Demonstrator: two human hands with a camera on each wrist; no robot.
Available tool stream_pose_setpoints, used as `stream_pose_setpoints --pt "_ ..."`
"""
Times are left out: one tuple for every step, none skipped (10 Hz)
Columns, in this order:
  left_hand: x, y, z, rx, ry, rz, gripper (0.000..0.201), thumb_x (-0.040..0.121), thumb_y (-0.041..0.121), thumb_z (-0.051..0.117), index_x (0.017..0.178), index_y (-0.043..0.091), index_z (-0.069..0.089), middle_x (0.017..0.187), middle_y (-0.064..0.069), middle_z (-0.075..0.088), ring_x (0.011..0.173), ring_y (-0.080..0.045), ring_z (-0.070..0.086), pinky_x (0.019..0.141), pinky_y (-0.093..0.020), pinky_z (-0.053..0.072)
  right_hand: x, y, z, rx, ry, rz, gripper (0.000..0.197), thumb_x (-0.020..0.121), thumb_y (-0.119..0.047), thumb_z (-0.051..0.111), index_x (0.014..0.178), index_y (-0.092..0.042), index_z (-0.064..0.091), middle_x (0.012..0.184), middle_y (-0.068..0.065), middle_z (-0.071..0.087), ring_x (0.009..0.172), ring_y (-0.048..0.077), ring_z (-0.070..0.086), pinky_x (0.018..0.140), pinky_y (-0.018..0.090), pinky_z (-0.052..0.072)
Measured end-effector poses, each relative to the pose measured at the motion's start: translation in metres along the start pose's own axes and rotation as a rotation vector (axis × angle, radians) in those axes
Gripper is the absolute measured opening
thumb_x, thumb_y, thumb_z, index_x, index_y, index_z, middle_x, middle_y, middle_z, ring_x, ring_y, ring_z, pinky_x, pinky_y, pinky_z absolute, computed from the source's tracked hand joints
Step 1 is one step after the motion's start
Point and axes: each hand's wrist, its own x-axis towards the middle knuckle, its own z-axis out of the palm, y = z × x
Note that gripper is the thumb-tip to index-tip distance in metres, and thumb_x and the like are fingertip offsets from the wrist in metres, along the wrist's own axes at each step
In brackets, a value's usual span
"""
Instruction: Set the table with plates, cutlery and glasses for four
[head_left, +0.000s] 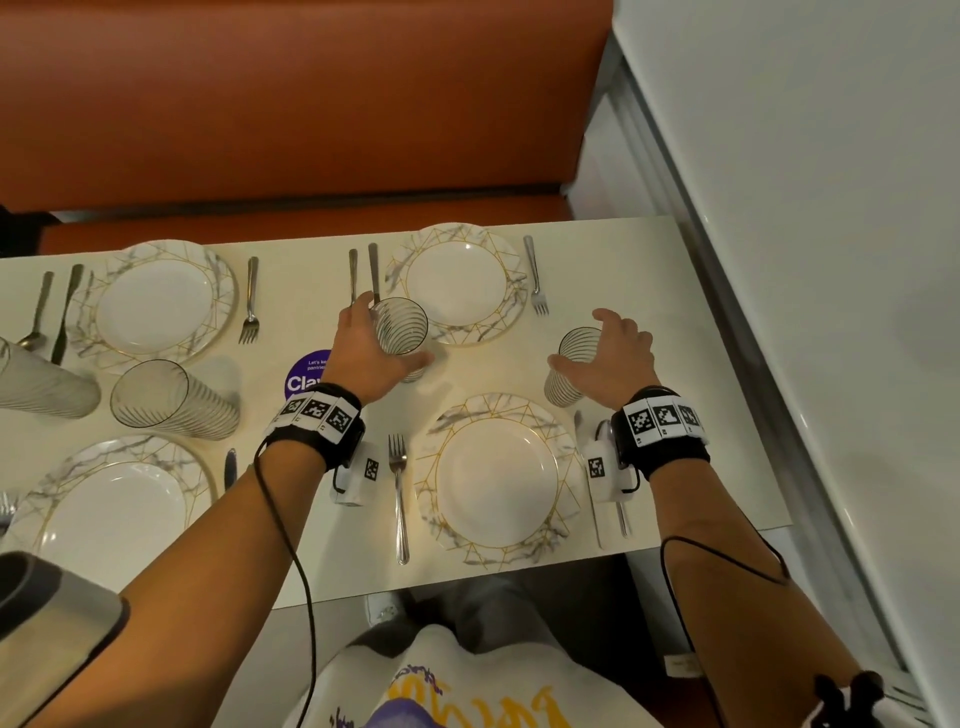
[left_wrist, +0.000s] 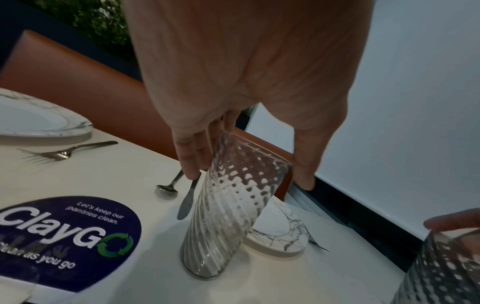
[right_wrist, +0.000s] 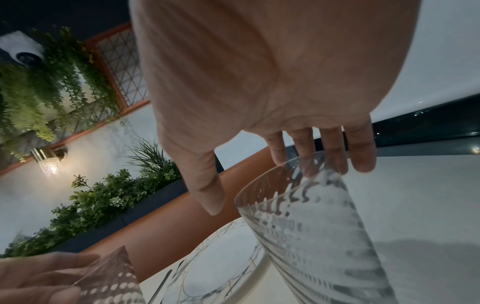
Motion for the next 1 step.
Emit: stream_pose_setpoints --pt "-0.0032 0.0002 -0.0045 0.005 0.002 -0.003 0.122 0.069 0.057 0.089 0.16 0.015 0.02 0.157 -0.01 0.035 0.142 -0.029 0.041 0.114 -0.049 0.043 0.0032 -0.0089 -0.0086 -0.034 0.133 -0.078 0.079 0.082 -0.05 0.074 0.146 -0.019 0.041 0.147 0.013 0.043 0.136 0.036 0.034 0.109 0.049 0.034"
